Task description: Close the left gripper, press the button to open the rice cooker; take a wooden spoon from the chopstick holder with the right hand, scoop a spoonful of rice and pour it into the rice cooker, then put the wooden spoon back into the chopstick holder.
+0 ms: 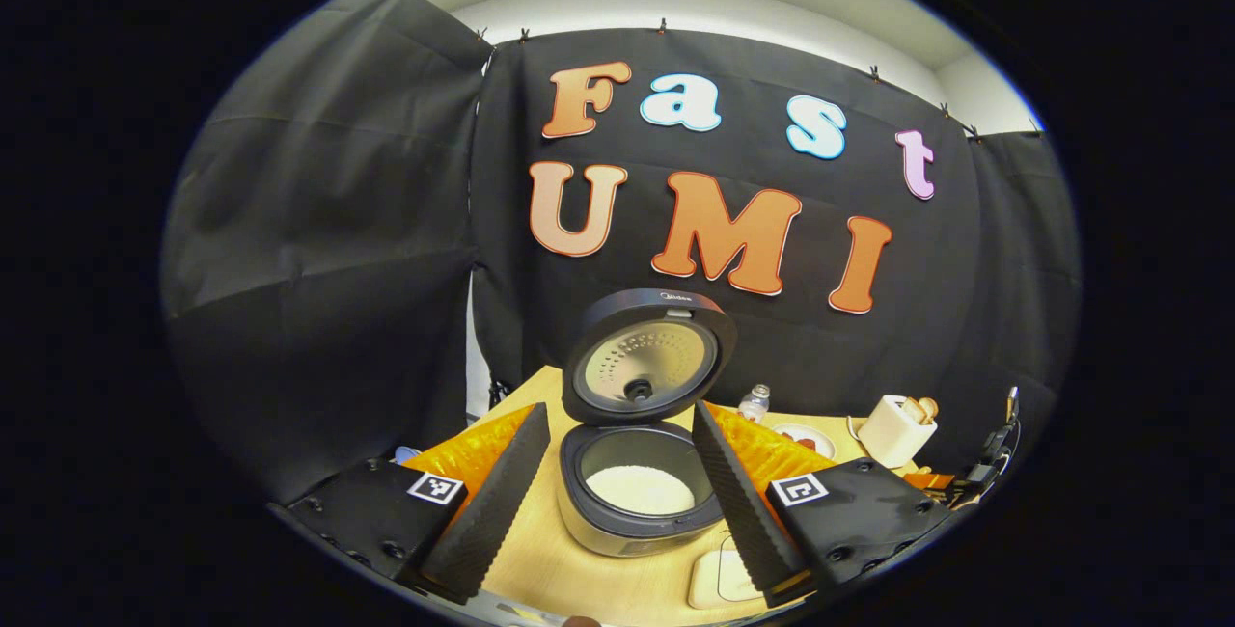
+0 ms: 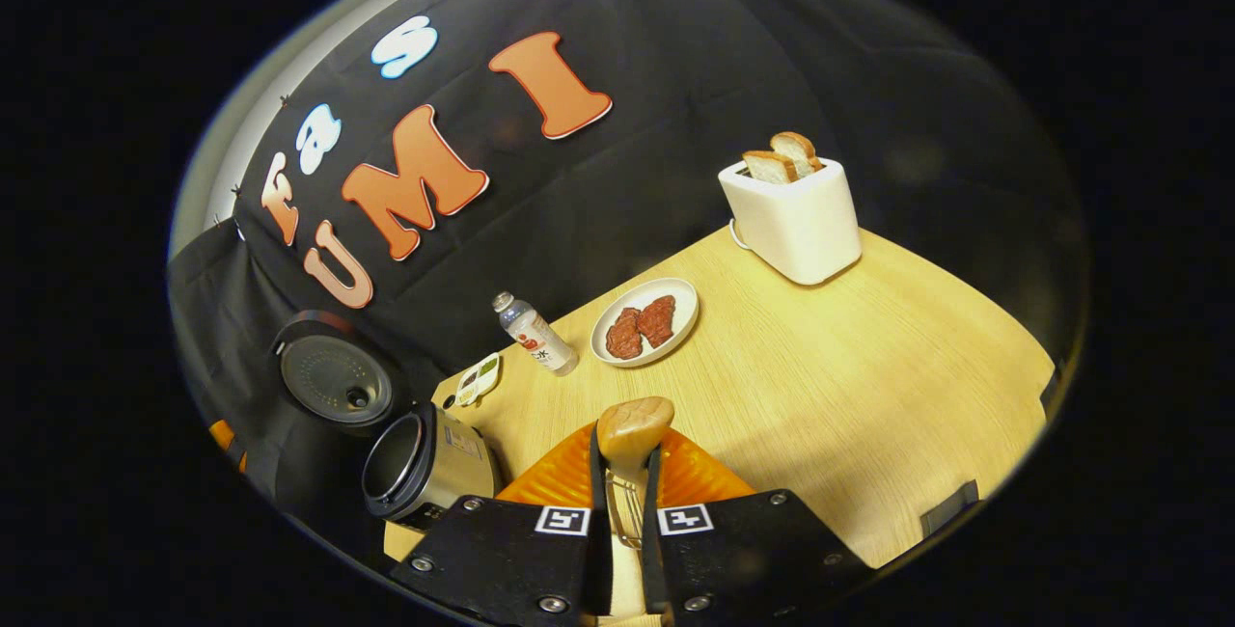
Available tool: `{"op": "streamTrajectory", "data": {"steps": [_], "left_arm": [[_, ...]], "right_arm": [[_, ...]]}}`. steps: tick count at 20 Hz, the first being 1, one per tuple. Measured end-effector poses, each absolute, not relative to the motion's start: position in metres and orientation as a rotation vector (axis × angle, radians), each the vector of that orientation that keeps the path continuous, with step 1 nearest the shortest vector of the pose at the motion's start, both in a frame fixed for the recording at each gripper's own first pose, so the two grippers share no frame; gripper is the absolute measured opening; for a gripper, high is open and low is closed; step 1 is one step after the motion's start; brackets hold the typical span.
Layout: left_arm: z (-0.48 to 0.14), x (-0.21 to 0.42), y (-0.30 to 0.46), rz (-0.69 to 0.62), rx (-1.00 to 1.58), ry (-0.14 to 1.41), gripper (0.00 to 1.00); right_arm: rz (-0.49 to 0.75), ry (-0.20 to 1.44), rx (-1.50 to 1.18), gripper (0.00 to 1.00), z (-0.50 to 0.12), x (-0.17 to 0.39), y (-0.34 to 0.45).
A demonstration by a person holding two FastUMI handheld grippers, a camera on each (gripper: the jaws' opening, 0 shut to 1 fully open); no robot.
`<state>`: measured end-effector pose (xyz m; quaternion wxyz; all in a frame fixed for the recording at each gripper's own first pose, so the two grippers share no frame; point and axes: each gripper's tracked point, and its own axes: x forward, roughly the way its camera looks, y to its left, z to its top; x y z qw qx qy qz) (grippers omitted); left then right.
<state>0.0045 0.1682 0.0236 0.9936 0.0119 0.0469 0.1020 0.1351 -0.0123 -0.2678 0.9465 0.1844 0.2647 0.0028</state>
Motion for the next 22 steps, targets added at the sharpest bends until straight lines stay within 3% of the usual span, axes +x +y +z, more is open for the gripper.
{"op": "streamTrajectory", "data": {"steps": [7,9,10,11,13,22], "left_arm": [[0.031,0.006,0.164,0.195,0.049,0.084,1.00],[0.030,0.009,0.161,0.183,0.031,0.092,1.00],[0.032,0.011,0.158,0.171,0.034,0.088,1.00],[0.036,0.013,0.157,0.164,0.049,0.085,1.00],[0.041,0.017,0.159,0.178,0.097,0.085,1.00],[0.115,0.099,0.133,0.124,0.088,0.018,1.00]], "right_arm": [[-0.066,0.523,0.380,0.24,-0.276,0.130,-0.035],[-0.113,0.519,0.347,0.61,-0.278,0.131,-0.049],[-0.139,0.512,0.326,0.57,-0.276,0.132,-0.057],[-0.162,0.504,0.298,0.73,-0.274,0.135,-0.065],[-0.184,0.496,0.247,0.93,-0.267,0.137,-0.071],[-0.134,0.451,0.155,0.95,-0.204,0.125,-0.047]]}}
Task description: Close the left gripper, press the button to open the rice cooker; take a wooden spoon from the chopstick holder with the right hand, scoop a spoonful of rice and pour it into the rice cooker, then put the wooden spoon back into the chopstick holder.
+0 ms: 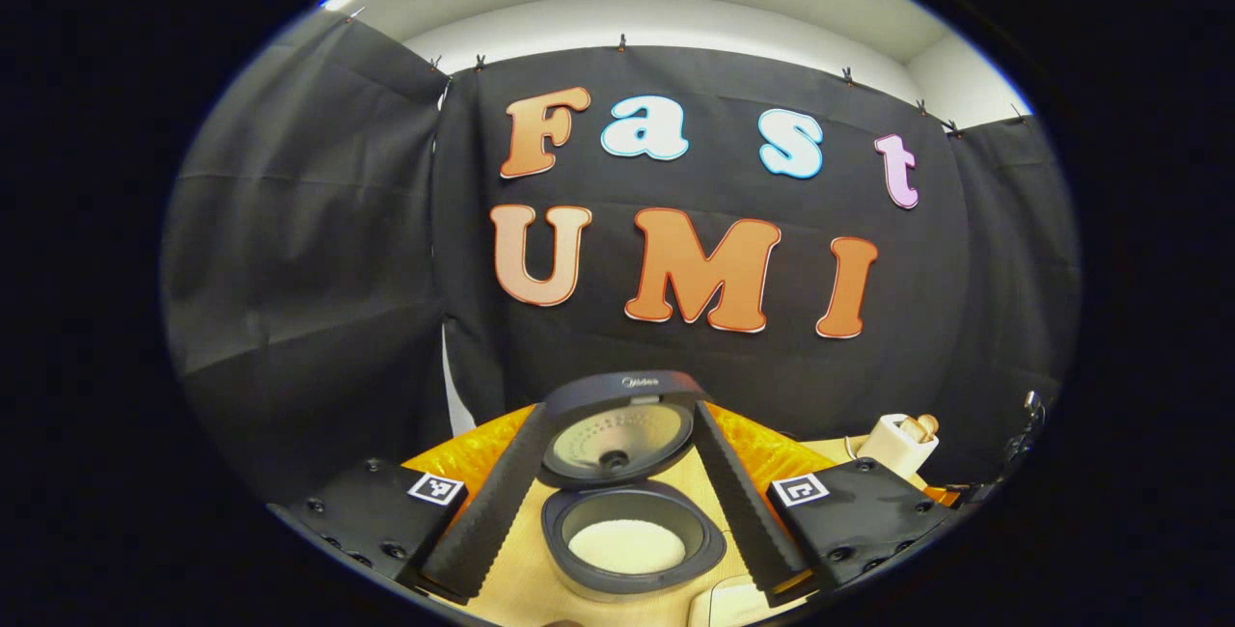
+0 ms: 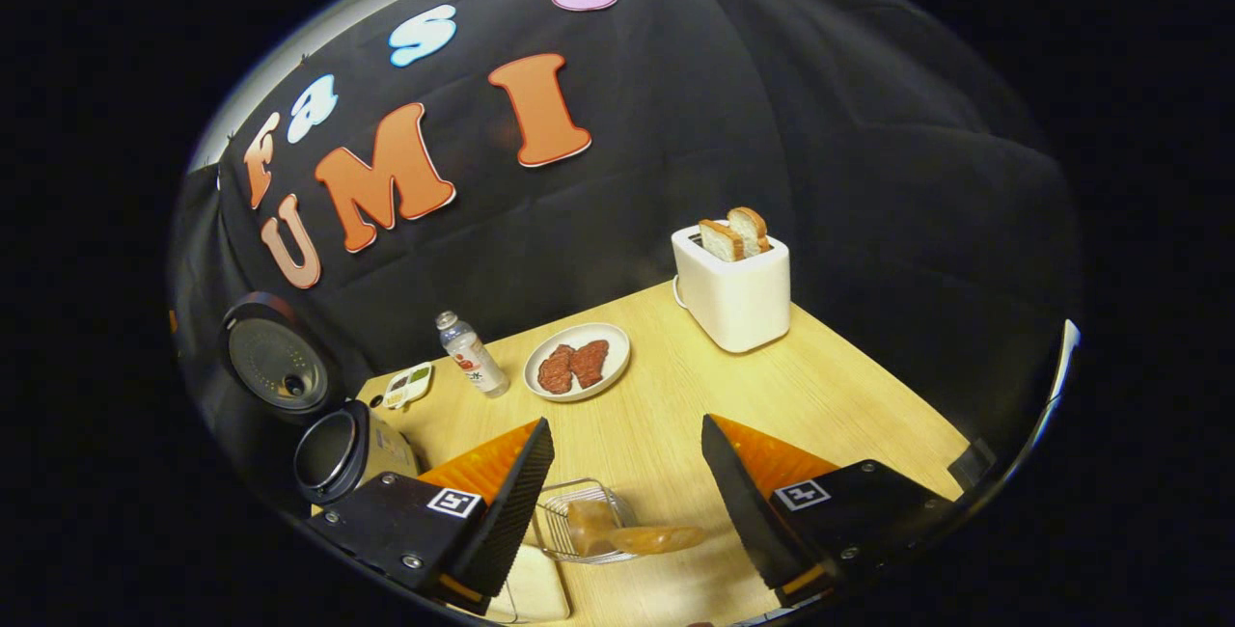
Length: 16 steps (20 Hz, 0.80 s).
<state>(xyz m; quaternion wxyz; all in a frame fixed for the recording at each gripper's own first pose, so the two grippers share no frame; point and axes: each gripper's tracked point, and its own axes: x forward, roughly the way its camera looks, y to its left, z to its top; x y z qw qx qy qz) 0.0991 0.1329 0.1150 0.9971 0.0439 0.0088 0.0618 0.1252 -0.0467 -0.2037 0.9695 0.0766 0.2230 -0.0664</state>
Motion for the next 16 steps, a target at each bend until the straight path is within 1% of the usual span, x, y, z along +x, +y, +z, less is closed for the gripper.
{"op": "streamTrajectory", "data": {"steps": [3,6,12,14,16], "left_arm": [[0.145,0.136,0.130,0.131,0.093,-0.009,1.00],[0.151,0.181,0.124,0.121,0.080,0.012,1.00],[0.113,0.249,0.138,0.129,0.088,0.130,1.00],[0.096,0.263,0.145,0.134,0.063,0.173,1.00],[0.087,0.270,0.151,0.140,0.058,0.182,1.00]], "right_arm": [[-0.113,0.417,0.183,0.94,-0.184,0.120,-0.031],[-0.104,0.396,0.206,0.95,-0.171,0.116,-0.022],[-0.119,0.372,0.187,0.95,-0.160,0.119,-0.025],[-0.132,0.366,0.166,0.95,-0.156,0.120,-0.028],[-0.138,0.358,0.147,0.95,-0.149,0.120,-0.028]]}}
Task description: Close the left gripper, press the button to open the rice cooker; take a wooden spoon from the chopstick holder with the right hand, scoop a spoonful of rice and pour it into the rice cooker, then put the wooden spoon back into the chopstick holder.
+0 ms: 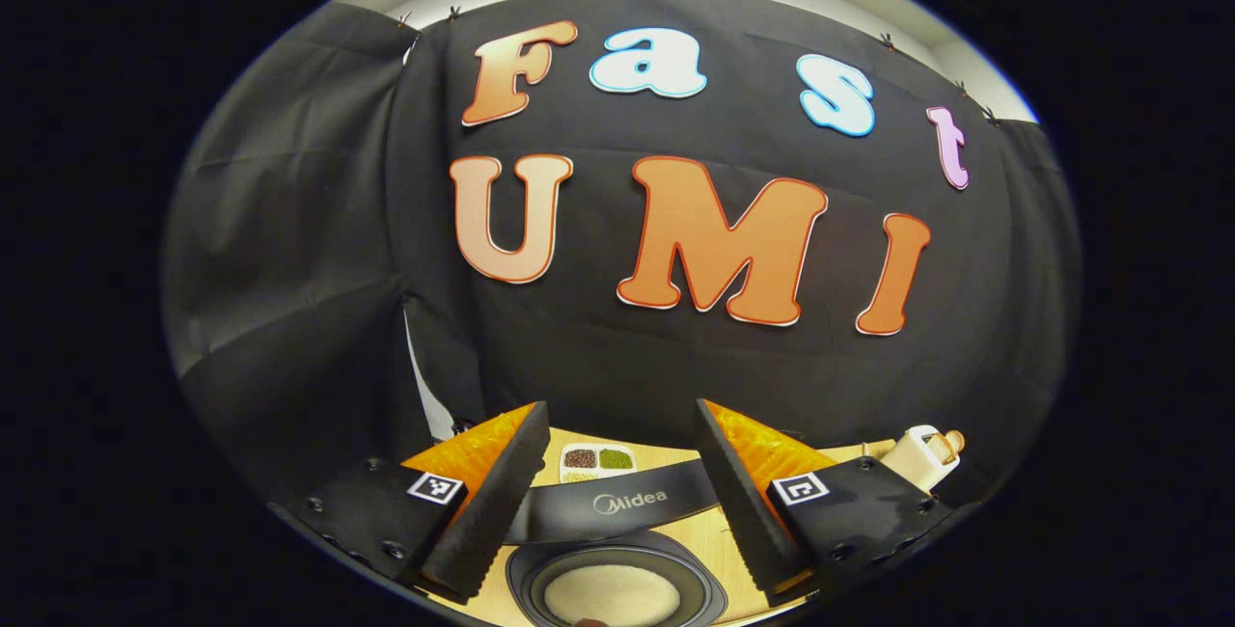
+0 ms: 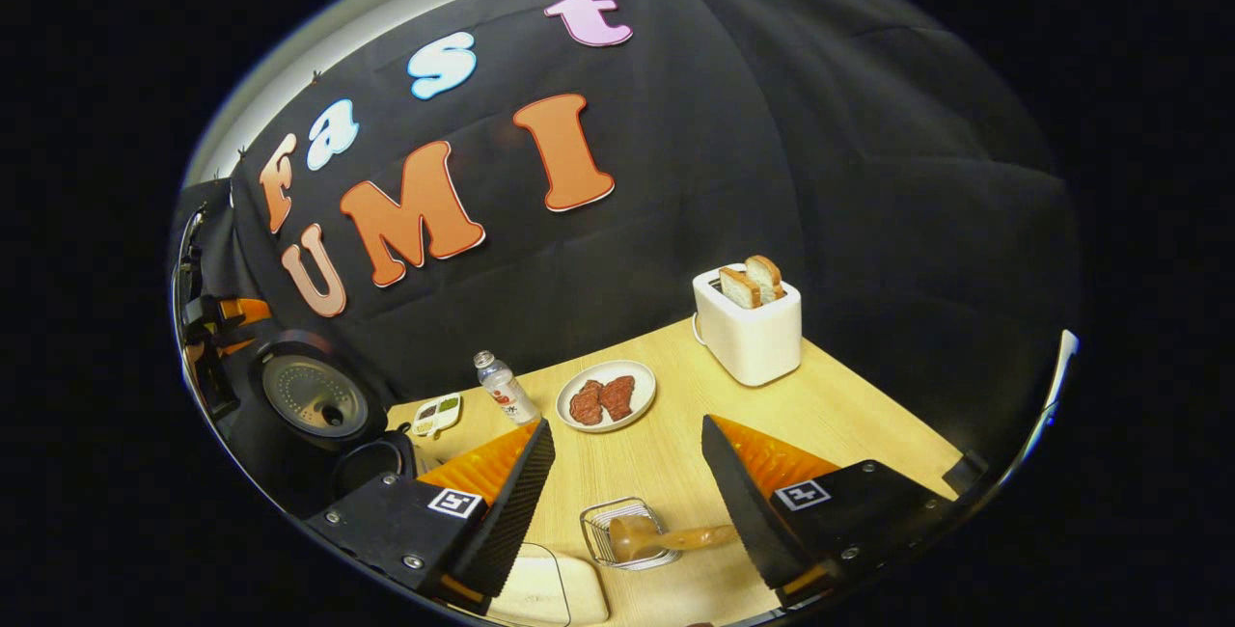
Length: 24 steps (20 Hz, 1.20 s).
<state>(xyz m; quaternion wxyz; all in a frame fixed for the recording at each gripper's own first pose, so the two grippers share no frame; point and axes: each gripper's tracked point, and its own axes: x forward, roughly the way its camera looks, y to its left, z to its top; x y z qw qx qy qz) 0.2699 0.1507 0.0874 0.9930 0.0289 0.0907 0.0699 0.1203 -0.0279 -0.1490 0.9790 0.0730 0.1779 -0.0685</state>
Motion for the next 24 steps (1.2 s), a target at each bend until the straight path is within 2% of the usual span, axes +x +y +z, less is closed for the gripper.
{"op": "streamTrajectory", "data": {"steps": [5,9,13,18,24], "left_arm": [[0.063,0.279,0.158,0.137,0.036,0.228,1.00],[0.052,0.262,0.150,0.097,0.029,0.244,1.00],[0.034,0.236,0.139,0.066,0.012,0.276,1.00],[-0.008,0.198,0.124,0.063,0.006,0.325,1.00],[-0.088,0.162,0.118,0.096,0.026,0.408,1.00]], "right_arm": [[-0.134,0.314,0.106,0.95,-0.113,0.119,-0.024],[-0.149,0.291,0.034,0.95,-0.099,0.113,-0.026],[-0.115,0.247,0.010,0.95,-0.083,0.110,-0.013],[-0.081,0.280,0.024,0.95,-0.097,0.106,0.001],[-0.060,0.317,0.034,0.95,-0.110,0.095,0.006]]}}
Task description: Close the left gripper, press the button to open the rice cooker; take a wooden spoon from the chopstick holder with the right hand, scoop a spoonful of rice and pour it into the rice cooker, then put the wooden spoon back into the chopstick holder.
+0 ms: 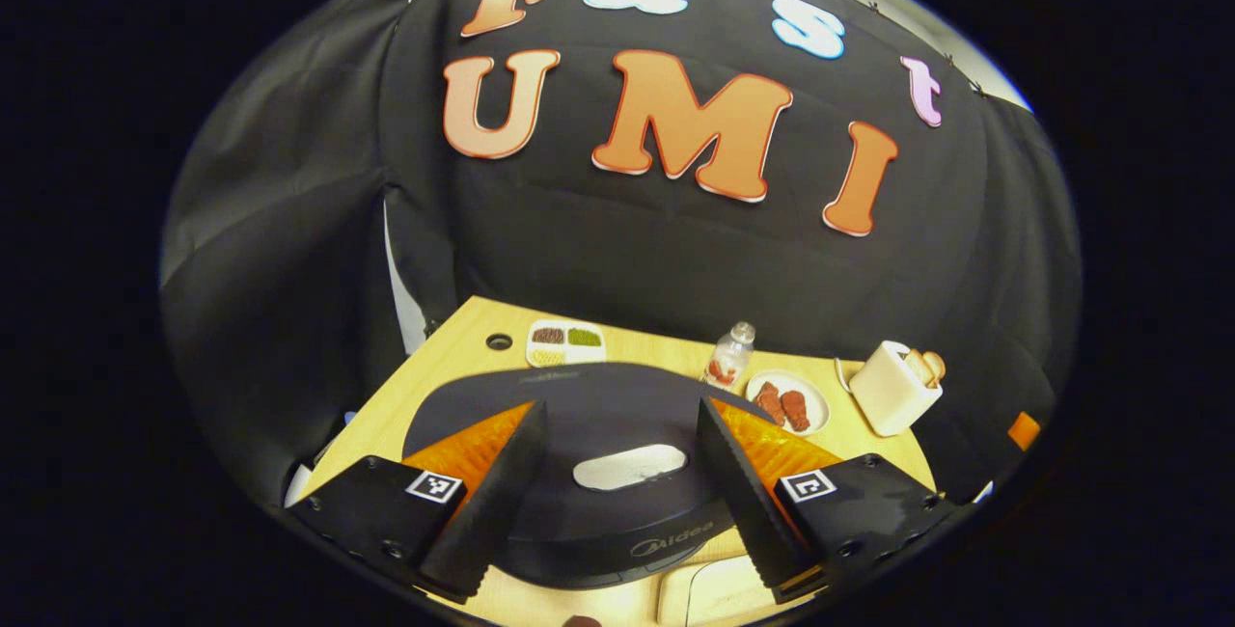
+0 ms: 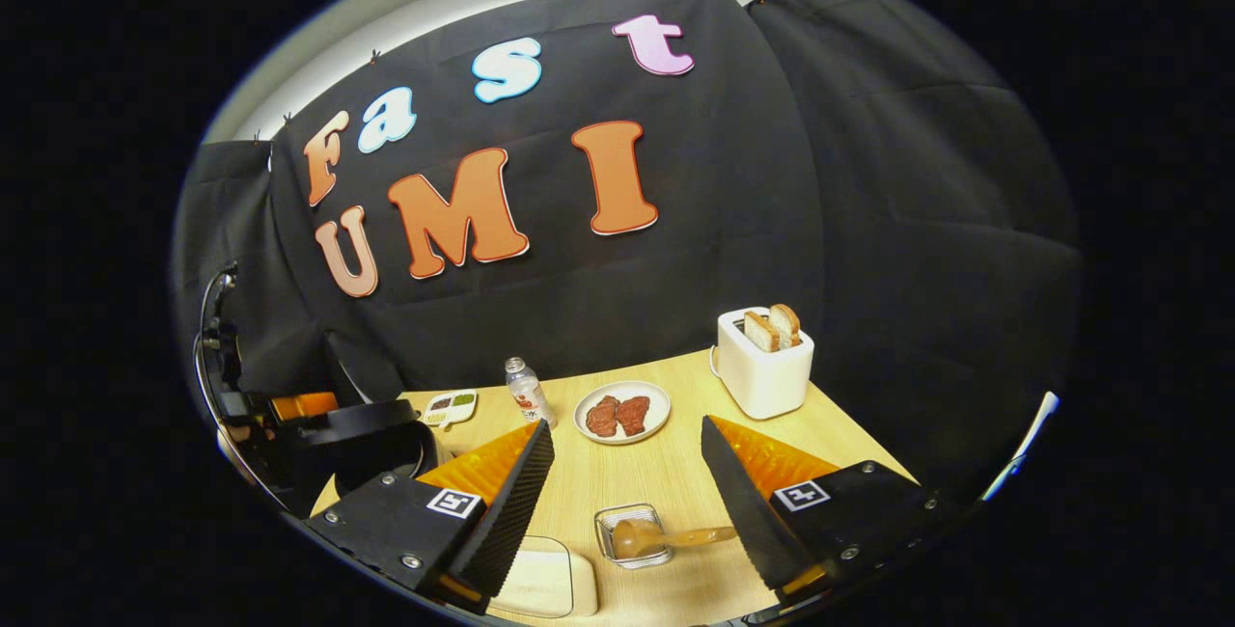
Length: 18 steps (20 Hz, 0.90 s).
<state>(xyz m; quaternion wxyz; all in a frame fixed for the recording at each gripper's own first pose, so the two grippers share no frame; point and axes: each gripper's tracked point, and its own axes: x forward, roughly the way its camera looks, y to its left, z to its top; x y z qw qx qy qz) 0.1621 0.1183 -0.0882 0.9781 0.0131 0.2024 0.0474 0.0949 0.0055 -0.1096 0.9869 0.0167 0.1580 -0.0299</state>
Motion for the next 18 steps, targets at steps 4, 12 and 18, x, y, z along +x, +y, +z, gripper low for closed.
{"op": "streamTrajectory", "data": {"steps": [4,12,18], "left_arm": [[-0.105,0.158,0.124,0.131,0.087,0.322,1.00],[-0.156,0.142,0.123,0.167,0.156,0.332,0.98],[-0.171,0.140,0.124,0.186,0.150,0.315,1.00]], "right_arm": [[-0.064,0.347,0.057,0.95,-0.120,0.088,0.000],[-0.064,0.397,0.025,0.95,-0.137,0.085,-0.002],[-0.050,0.428,0.000,0.95,-0.149,0.091,0.005]]}}
